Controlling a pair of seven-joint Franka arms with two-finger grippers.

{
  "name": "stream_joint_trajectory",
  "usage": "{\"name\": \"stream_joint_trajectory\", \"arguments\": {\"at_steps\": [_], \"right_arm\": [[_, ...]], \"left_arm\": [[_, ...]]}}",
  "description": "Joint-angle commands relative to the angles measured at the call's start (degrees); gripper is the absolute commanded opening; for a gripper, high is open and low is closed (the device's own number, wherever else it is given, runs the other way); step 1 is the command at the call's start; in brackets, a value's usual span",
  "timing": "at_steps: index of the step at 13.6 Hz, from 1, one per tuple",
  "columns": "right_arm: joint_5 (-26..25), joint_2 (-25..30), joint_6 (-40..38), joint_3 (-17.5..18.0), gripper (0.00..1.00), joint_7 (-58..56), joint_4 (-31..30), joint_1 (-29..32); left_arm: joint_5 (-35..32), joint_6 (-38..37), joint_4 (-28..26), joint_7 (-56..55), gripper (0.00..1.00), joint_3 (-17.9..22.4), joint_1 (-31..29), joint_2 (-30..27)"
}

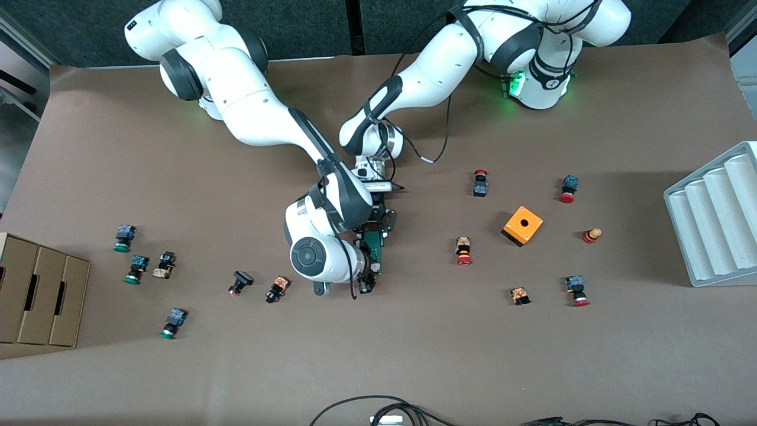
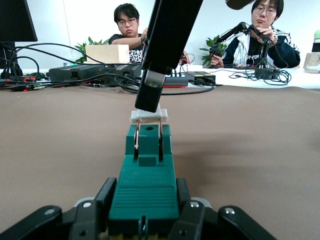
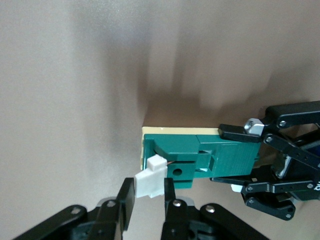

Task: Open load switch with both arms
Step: 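Flip the white lever over with the right gripper while the left gripper holds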

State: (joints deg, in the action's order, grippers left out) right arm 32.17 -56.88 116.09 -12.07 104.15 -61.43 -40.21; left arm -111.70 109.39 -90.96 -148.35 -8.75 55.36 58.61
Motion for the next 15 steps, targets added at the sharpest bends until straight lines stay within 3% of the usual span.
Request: {"name": "stream_joint_trajectory", "arguments": {"at_steps": [1,4,15], "right_arm": [[1.2,2.8,-1.9,0.2,0.30,0.0,-4.8,-1.2],[1.2,4.0,-0.1,0.1,0.29,-0.3,-7.4,-1.7],[0.7,4.7,-0.2,0.2,0.25,-0.4,-7.6,-1.9]], "left_arm": [[-0.5,-1.3,0.6,-0.6,0.54,-0.1,0.3,0.9],[-0.5,-1.3,0.6,-0.7,0.54,-0.1,0.3,0.9],[-0.5,-1.3,0.6,-0.7,0.53,-0.1,0.3,1.1]]}}
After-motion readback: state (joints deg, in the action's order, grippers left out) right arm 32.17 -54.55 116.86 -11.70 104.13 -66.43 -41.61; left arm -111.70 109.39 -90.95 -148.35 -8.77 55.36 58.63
